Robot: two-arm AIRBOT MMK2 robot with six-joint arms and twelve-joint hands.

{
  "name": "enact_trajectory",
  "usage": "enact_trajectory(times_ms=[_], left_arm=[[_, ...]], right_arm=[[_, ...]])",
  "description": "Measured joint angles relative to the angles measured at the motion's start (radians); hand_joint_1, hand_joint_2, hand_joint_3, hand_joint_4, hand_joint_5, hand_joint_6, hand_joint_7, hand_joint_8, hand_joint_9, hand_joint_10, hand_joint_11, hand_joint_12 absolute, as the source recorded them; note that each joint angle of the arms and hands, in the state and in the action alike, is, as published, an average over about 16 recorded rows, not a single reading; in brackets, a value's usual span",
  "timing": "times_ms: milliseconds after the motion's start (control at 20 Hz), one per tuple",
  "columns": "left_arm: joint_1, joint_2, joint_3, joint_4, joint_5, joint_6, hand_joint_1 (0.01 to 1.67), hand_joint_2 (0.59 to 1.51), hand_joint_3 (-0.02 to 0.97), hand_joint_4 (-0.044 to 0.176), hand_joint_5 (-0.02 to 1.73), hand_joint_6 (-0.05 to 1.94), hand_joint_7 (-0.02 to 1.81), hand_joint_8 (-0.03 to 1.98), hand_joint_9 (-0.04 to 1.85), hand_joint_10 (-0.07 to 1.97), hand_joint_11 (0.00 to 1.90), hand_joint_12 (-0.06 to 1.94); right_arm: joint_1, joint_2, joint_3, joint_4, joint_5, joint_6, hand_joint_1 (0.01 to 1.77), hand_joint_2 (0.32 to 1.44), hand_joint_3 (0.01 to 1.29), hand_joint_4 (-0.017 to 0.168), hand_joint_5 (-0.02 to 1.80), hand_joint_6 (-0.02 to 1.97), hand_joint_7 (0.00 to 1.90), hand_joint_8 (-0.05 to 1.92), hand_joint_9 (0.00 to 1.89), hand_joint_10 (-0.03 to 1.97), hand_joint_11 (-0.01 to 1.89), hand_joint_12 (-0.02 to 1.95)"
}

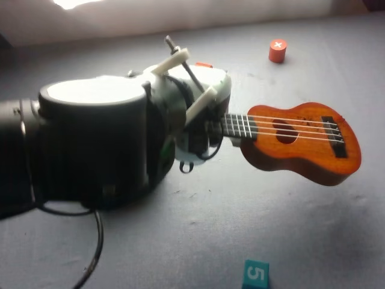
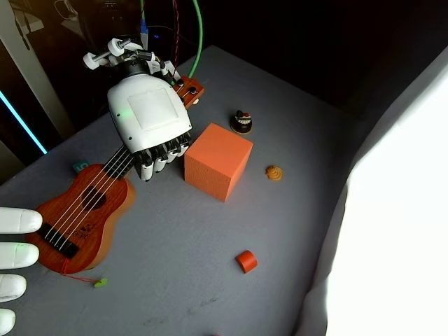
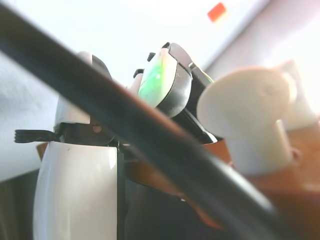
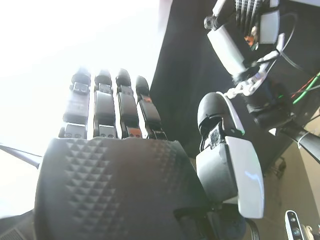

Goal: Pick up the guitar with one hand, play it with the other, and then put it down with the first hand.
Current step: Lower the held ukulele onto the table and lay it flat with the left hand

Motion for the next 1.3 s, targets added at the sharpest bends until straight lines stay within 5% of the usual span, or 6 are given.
enact_trajectory(times_ms=[550, 1300], left_arm=[[0.127, -0.066, -0.012, 0.213, 0.070, -0.237, 1.46, 1.091, -0.015, -0.002, 1.18, 1.89, 1.31, 1.98, 1.42, 1.91, 1.43, 1.93], [0.265, -0.149, 0.088, 0.385, 0.080, -0.388, 1.39, 1.088, -0.017, -0.001, 1.13, 1.87, 1.28, 1.97, 1.39, 1.91, 1.41, 1.93]], right_arm=[[0.000, 0.000, -0.002, -0.007, -0.001, 0.001, 0.13, 1.31, 0.02, -0.001, 0.07, 0.20, 0.13, 0.02, 0.07, 0.07, 0.02, 0.28], [-0.001, 0.000, -0.004, -0.023, 0.009, 0.008, 0.13, 1.31, 0.02, -0.002, 0.08, 0.16, 0.12, 0.02, 0.05, 0.11, 0.02, 0.21]])
